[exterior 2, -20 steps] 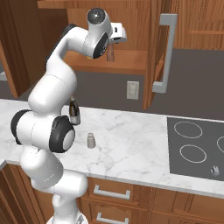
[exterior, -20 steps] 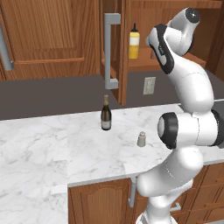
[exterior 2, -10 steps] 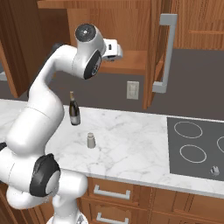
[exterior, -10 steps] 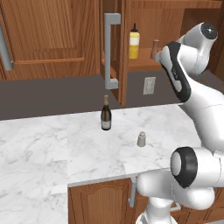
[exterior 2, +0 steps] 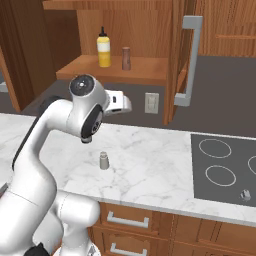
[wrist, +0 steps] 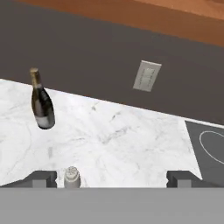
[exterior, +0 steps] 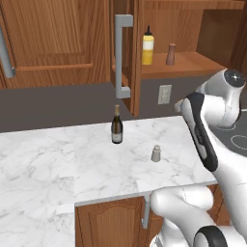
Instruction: There are various items on the counter. Only move the condiments/shakers into the cabinet.
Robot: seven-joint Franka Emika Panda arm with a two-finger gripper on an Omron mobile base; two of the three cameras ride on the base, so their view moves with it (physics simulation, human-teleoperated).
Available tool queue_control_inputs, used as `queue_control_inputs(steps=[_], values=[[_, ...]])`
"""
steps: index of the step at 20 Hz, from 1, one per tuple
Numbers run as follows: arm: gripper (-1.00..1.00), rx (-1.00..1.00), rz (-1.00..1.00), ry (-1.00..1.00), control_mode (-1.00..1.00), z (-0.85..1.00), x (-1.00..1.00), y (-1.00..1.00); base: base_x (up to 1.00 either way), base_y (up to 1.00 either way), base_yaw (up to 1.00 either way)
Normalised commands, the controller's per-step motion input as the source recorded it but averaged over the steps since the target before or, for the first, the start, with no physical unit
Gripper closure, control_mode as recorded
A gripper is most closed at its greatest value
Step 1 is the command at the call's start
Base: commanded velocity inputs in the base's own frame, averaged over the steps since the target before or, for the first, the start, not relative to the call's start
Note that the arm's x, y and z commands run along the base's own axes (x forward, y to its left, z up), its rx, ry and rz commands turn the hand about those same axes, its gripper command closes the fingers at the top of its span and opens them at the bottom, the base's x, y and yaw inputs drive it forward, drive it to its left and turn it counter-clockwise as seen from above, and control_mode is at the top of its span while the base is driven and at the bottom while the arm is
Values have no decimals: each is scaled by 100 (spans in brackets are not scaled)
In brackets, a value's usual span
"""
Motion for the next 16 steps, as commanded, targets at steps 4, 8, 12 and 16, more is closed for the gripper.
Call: queue_control_inputs(steps=[4,8,12,16], values=[[-100,-13,0,35,-100,-98,-35,55,0,0,0],[-100,-12,4,27,-100,-80,-1,58,0,0,0],[-100,-1,1,7,-100,-3,1,4,0,0,0],[-100,4,1,25,-100,-17,13,9,0,0,0]])
